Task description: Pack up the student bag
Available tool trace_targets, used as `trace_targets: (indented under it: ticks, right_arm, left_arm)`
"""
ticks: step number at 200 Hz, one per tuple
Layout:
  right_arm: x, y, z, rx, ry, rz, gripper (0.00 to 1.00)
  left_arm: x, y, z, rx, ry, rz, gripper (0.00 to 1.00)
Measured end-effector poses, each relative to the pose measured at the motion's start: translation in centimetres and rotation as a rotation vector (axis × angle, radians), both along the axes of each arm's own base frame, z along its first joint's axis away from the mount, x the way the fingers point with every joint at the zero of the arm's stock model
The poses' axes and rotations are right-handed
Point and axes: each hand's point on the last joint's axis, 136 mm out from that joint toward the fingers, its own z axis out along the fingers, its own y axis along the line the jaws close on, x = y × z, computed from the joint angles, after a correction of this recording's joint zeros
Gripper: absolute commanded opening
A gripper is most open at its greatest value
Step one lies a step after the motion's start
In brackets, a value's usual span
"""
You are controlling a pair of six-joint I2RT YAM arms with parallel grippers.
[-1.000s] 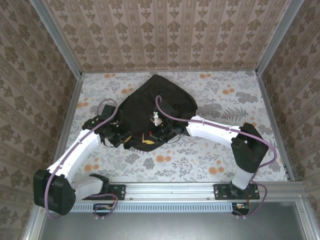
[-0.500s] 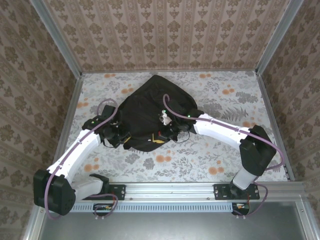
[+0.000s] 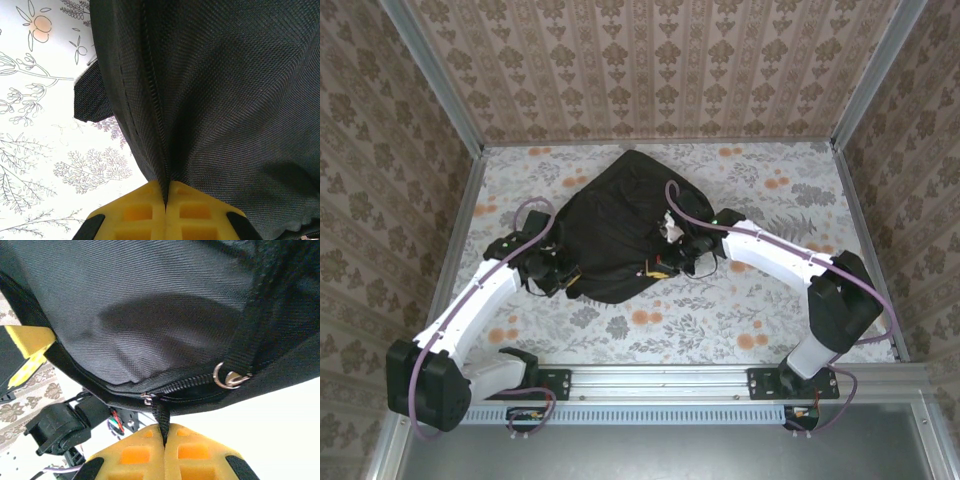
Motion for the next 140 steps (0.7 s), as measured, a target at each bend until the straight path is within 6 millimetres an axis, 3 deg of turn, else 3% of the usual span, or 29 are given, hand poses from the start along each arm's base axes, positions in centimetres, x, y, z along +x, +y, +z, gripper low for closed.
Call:
trace_targets:
  ticks: [22, 43, 77, 92, 112, 140]
  right_arm:
    - [0.4, -1.2, -0.6, -0.042, -0.006, -0.015, 0.00]
    - [0.6, -1.7, -0.8, -0.065, -0.017, -0.018, 0.00]
    - [0.3, -2.3, -0.7, -0.086, -0.022, -0.012, 0.00]
    - [0.1, -2.9, -0.3, -0.090, -0.035, -0.015, 0.00]
    - [-0.1, -4.2, 0.4, -0.098, -0.060, -0.034, 0.00]
    - [0.1, -7.1, 0.7, -0.140, -0.081, -0.101, 0.00]
  left_arm:
    - [0.0, -0.1, 0.0, -0.001, -0.001, -0.004, 0.00]
    - [-0.2, -0.6, 0.1, 0.004, -0.012, -0.048, 0.32]
    - [-0.1, -1.9, 1.6, 0.003, -0.051, -0.141, 0.62]
    - [0.4, -1.9, 2.9, 0.011, -0.100, -0.166, 0.74]
    - [0.8, -1.5, 5.6, 0.030, -0.202, -0.219, 0.99]
    - [1.4, -0.9, 10.1, 0.061, -0.395, -0.297, 1.00]
